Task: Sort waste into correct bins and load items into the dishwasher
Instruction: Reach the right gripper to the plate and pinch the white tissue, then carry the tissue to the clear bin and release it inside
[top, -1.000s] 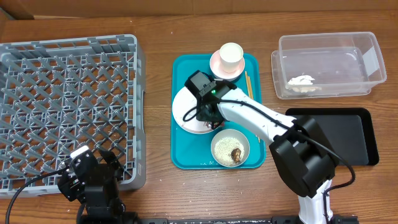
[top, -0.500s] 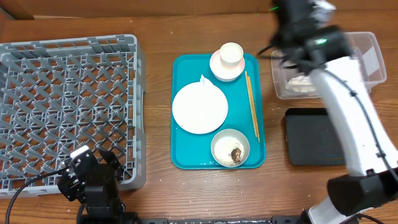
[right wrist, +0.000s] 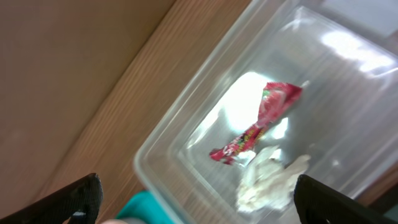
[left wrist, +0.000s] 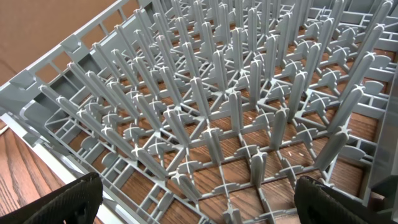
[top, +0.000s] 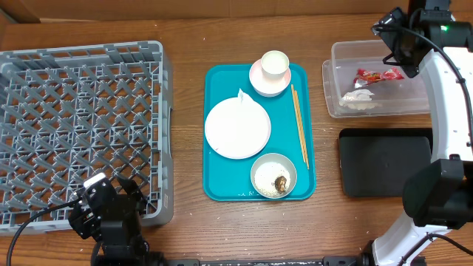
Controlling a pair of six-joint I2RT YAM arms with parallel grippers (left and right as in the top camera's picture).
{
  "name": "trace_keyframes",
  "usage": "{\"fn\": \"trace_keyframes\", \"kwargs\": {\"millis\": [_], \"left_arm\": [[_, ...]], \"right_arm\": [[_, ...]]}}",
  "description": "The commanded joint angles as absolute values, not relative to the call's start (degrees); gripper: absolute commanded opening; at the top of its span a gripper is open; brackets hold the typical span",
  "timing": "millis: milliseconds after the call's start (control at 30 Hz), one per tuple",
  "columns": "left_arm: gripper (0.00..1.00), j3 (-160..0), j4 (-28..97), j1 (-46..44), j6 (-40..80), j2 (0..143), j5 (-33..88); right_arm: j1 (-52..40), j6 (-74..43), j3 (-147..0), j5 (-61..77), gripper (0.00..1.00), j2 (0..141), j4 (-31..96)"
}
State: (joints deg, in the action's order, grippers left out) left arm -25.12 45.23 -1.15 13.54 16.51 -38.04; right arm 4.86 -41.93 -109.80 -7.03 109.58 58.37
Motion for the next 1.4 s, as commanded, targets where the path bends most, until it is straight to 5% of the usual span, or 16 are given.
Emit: {"fn": "trace_keyframes", "kwargs": {"millis": [0, 167, 300, 467, 733, 933, 1100, 1200, 1367], "left_arm": [[1.0, -26.0, 45.1, -1.5, 14.3, 16.4, -38.7], [1.0, -26.0, 45.1, -1.5, 14.3, 16.4, -38.7], [1.0, -26.0, 45.1, -1.5, 14.3, 16.4, -38.7], [1.0, -26.0, 45.2, -1.5, 14.3, 16.4, -38.7], [1.0, -26.0, 45.2, -1.5, 14.3, 16.4, -38.7], [1.0, -26.0, 45.2, -1.5, 14.3, 16.4, -38.7], [1.0, -26.0, 45.2, -1.5, 14.3, 16.4, -38.7], [1.0, -26.0, 45.2, -1.5, 14.3, 16.4, -38.7], [1.0, -26.0, 45.2, -1.5, 14.3, 16.4, -38.7]], "right_arm": [[4.2, -33.5, -109.8, 13.8, 1.0, 108.8, 58.2], [-1.3, -23.8, -109.8, 32.9, 1.0, 109.3, 60.8], [-12.6, -27.0, -109.1, 23.2, 0.97, 110.4, 62.9], [-25.7, -38.3, -106.3, 3.6, 0.7, 113.6, 60.9], [-39.1, -55.7, -106.1, -10.5, 0.66, 126.5, 59.3], [-40.1, -56.0, -106.1, -9.3, 0.64, 131.6, 57.3], [-40.1, -56.0, -106.1, -8.8, 0.35, 132.5, 57.0], [-40.1, -56.0, -106.1, -8.8, 0.04, 132.5, 57.1], [-38.9, -55.9, -111.6, -9.5, 0.04, 130.3, 63.5]]}}
